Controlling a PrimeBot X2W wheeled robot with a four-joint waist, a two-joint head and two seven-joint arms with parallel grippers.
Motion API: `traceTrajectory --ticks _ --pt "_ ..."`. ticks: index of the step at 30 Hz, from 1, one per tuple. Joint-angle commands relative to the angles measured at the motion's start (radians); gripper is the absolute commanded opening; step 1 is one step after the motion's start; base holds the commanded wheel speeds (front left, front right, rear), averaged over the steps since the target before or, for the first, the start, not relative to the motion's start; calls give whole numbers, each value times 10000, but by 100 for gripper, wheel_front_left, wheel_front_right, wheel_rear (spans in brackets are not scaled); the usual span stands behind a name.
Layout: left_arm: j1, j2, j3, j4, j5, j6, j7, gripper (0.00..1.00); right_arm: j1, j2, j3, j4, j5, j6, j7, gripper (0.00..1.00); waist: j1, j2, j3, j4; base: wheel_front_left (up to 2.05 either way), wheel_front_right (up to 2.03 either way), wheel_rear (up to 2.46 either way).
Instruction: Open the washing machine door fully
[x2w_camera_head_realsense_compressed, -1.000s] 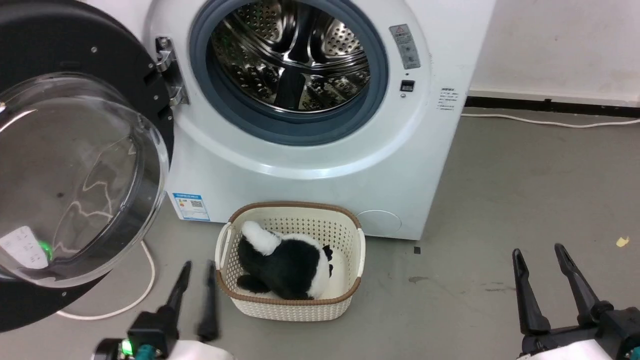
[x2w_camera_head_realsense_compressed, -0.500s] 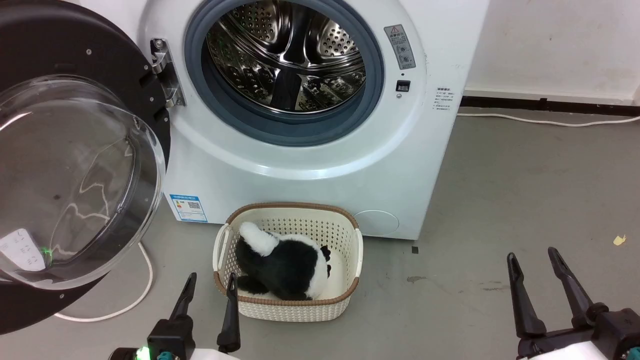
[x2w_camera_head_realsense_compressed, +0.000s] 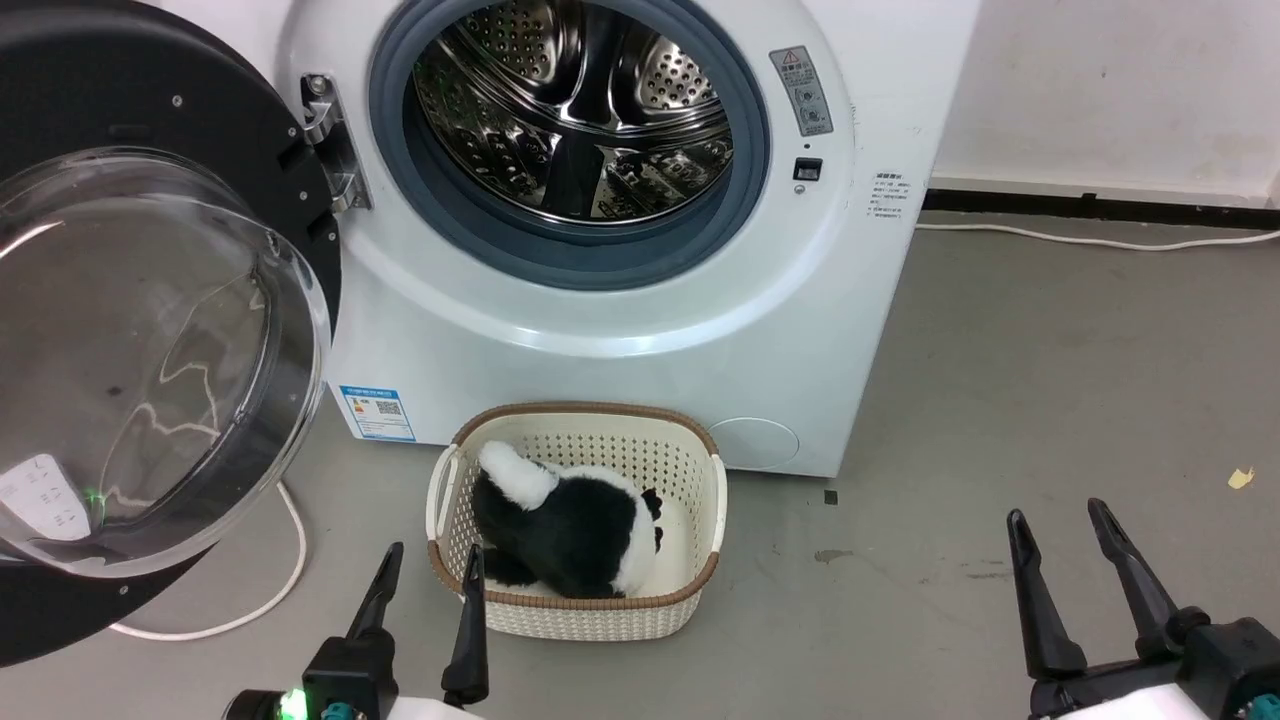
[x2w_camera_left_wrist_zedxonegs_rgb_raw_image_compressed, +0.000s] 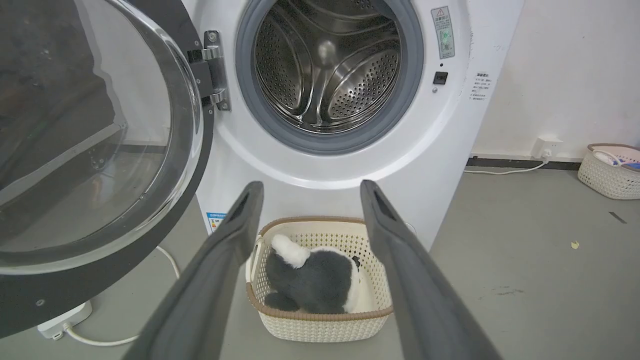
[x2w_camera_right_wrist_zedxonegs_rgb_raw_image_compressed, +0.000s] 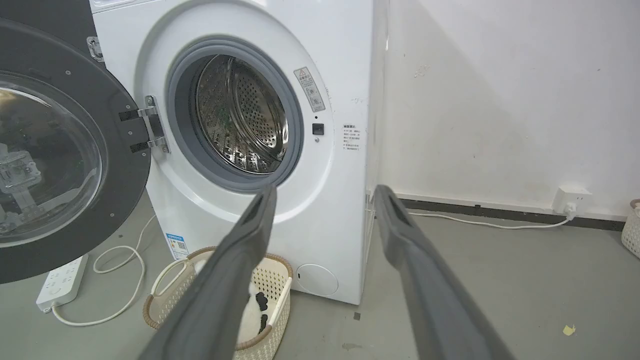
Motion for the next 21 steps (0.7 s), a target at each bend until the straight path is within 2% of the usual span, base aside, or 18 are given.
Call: traceTrajectory --ticks 1,21 --pt "0 -2 -1 -12 -1 -2 5 0 -5 -2 0 2 3 0 3 0 0 0 3 -2 0 0 0" --pt "-49 -49 185 -167 152 -105 330 0 -121 2 87 15 -126 1 326 0 0 0 18 -65 0 0 0"
